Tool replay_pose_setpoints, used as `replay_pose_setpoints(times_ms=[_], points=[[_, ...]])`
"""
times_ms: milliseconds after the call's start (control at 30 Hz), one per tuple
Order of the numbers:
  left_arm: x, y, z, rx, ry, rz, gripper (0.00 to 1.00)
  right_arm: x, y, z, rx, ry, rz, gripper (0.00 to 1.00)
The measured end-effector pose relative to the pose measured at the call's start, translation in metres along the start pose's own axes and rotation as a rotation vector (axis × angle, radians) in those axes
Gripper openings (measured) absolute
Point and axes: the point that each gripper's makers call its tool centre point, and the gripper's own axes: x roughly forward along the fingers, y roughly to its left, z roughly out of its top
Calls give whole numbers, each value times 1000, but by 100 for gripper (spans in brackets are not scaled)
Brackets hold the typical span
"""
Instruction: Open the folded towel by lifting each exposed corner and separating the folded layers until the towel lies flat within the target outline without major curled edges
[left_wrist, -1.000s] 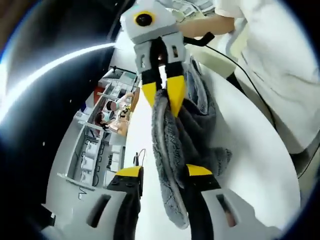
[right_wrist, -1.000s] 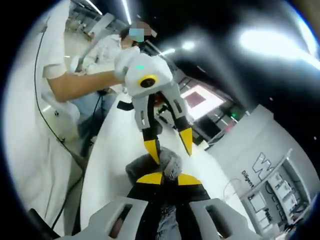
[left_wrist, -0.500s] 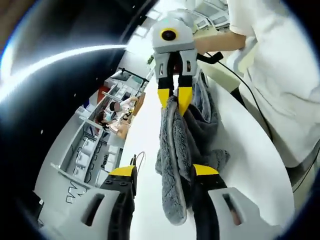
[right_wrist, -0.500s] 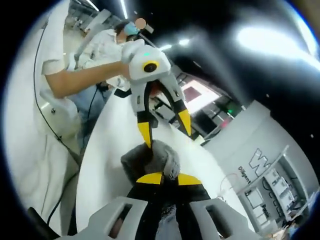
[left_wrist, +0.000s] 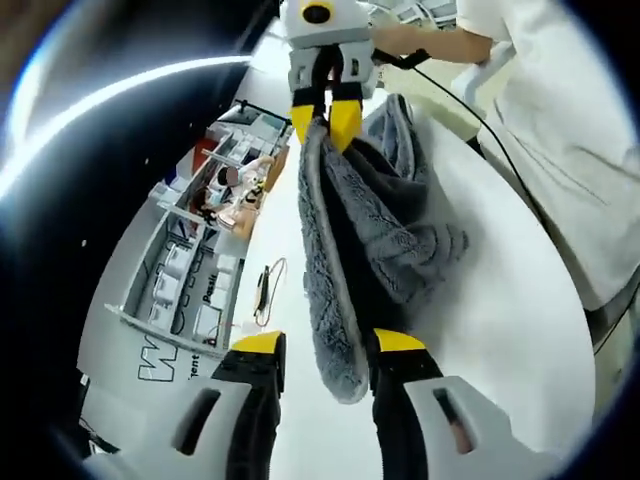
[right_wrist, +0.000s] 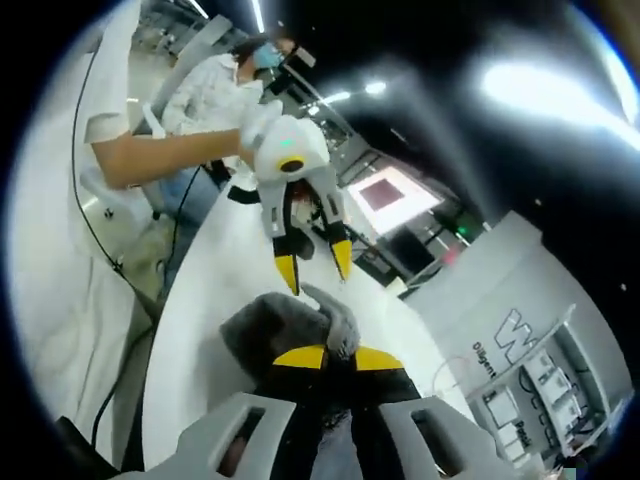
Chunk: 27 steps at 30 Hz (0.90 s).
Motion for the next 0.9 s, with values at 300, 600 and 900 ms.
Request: replay_pose_setpoints(times_ms=[300, 600, 900], points=[[-9, -5, -18, 24, 74, -19, 2, 5, 10, 10, 73, -73, 107, 1], [-42, 1, -19, 11, 79, 37, 2, 9, 14, 17, 96, -108, 167, 2], [-63, -25, -12, -25, 49, -35, 2, 18, 36, 18, 145, -97, 312, 11]])
